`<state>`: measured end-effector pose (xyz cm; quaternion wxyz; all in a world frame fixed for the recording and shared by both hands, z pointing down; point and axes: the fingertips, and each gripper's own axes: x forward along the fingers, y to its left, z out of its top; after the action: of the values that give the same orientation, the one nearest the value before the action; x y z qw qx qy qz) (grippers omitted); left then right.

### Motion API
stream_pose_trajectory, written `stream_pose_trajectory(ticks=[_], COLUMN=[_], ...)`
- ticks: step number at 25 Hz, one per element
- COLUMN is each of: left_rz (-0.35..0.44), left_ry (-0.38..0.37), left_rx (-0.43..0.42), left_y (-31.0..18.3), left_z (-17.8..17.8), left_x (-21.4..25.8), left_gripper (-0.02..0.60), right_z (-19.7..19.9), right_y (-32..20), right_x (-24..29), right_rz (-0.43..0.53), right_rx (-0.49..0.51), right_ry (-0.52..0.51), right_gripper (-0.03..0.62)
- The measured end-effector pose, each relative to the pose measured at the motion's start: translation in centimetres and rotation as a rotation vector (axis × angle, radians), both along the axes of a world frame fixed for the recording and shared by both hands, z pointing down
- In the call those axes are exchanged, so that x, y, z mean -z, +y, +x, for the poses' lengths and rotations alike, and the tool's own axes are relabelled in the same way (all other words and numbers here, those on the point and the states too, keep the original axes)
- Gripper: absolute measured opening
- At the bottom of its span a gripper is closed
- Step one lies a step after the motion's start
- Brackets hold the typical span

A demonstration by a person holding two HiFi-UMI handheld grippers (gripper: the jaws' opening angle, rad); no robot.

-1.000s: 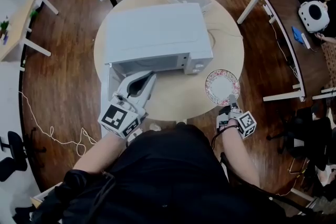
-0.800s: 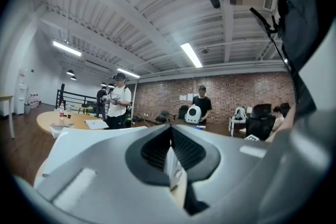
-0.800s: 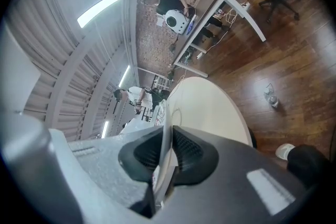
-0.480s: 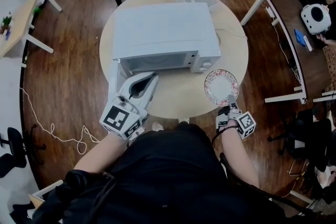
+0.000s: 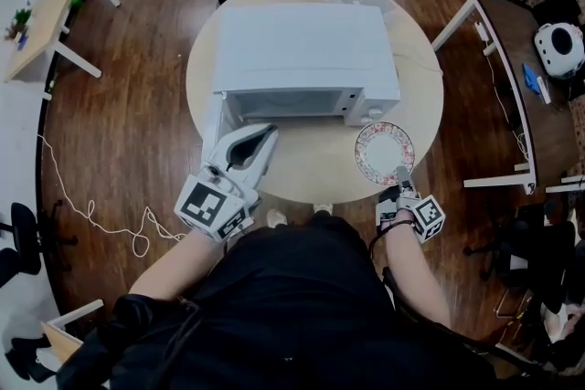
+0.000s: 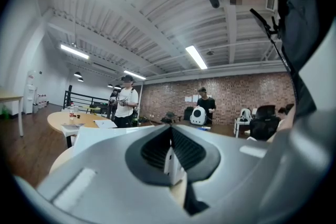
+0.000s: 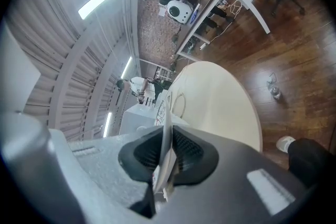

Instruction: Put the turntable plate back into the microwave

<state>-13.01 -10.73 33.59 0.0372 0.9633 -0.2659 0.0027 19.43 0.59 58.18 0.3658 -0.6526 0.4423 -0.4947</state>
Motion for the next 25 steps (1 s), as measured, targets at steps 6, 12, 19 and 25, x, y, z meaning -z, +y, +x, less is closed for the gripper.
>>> stream_pose_trajectory(ticks=[6,12,19,25], left_rz=[0.007,0.009,0.013,0.019], left_ry=[0.003,0.010,0.013,0.014], left_rx=[0.037,0.062,0.092,0.131], left_y=[0.3,0.7,1.1,1.1], left_z=[-1.4,-2.3,-3.3,-4.6], left_x=[0.2,0.4,0.5,0.7], left_gripper=[0.005,0.005,0.005,0.005], right_z=[-1.5,-2.5,-4.3,-6.2], right_y=[-1.0,-1.6,-2.8,-4.5], right_x=[-0.1,-0.2,-0.1,0.1], right_rz=[0.008,0.009,0.013,0.028], right_rx=[0.046,0.082,0.138,0.198], right_ry=[-0.011,-0.014,-0.030,-0.038], right_gripper=[0.026,0.026,0.026,0.026])
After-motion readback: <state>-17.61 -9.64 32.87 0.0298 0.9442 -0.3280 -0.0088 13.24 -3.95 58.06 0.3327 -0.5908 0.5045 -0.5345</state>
